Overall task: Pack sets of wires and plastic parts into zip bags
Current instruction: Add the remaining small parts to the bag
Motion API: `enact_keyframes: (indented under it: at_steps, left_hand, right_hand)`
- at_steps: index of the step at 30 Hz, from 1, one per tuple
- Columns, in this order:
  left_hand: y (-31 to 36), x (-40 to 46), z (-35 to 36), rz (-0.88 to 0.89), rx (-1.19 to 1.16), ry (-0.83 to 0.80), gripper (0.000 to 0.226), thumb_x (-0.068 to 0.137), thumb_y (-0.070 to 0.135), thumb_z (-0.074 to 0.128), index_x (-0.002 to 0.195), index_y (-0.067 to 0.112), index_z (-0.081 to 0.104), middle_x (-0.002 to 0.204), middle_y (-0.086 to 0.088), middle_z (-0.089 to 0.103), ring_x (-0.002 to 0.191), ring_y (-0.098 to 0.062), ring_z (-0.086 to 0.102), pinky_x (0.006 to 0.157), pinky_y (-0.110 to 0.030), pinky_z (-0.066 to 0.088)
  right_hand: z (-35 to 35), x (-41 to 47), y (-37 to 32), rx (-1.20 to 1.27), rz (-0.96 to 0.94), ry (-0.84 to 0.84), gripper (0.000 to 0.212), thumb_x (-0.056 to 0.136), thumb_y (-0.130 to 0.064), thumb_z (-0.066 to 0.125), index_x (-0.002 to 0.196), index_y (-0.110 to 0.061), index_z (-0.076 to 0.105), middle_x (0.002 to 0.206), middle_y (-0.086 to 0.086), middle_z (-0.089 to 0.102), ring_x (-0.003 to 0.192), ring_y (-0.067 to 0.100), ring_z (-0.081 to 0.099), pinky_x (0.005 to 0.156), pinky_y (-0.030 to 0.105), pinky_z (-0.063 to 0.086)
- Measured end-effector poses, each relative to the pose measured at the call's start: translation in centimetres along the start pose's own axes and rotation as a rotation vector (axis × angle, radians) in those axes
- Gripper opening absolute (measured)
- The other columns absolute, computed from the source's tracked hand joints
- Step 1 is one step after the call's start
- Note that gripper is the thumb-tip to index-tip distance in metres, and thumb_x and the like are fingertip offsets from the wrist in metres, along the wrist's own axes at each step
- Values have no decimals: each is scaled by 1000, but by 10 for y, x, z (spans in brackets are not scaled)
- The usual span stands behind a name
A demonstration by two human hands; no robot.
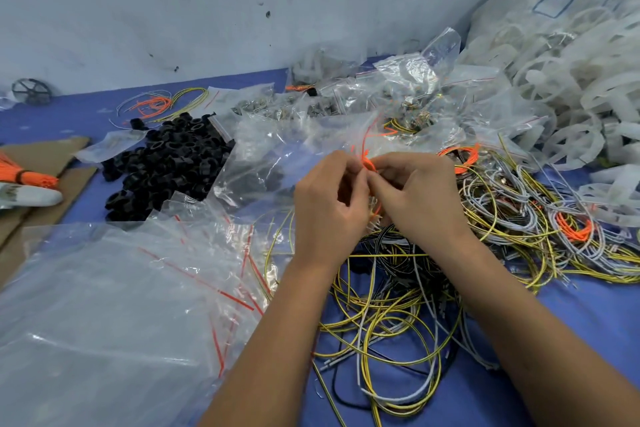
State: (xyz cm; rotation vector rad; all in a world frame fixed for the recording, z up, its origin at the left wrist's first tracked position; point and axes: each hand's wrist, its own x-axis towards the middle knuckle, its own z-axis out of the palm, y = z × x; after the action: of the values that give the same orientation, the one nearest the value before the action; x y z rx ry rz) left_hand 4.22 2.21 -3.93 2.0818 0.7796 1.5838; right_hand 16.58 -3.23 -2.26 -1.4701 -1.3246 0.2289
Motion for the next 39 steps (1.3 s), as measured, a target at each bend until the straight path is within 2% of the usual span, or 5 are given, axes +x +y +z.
enact_keyframes:
  at_steps: [9,14,20,29,39]
  left_hand:
    - [20,-9,11,149,-79,-148,14,86,0,69,80,9,61,66,5,54,58,-14,50,56,-28,41]
    - [22,-11,10,142,-63,-91,15,86,-1,70,79,7,61,65,2,54,57,-15,49,56,-24,39]
    - [23,-12,9,215,-24,32,9,86,0,69,81,4,63,79,-3,67,63,-17,57,65,-28,48]
    - [20,-13,13,246,8,22,9,86,-2,69,80,3,63,73,-3,63,63,-15,53,66,-12,36]
    - [-5,-3,14,-393,-150,53,16,87,15,69,74,19,60,56,6,59,49,-14,56,50,-30,47]
  right_hand:
    - [-15,8,8,244,264,152,11,83,-6,76,77,-14,72,71,-1,75,65,10,65,62,35,53]
    - [-15,9,-3,633,343,40,13,87,4,74,100,3,73,90,15,74,80,24,67,70,36,57]
    - [-22,5,-16,800,516,-428,52,101,-21,48,132,21,50,131,44,54,113,40,56,112,55,39]
    - [-26,7,-19,1069,608,-642,101,92,-77,21,145,4,49,143,23,58,137,32,54,114,39,45]
    - [-30,16,1,673,338,-32,37,104,-27,57,106,8,68,102,26,75,94,37,76,82,38,63]
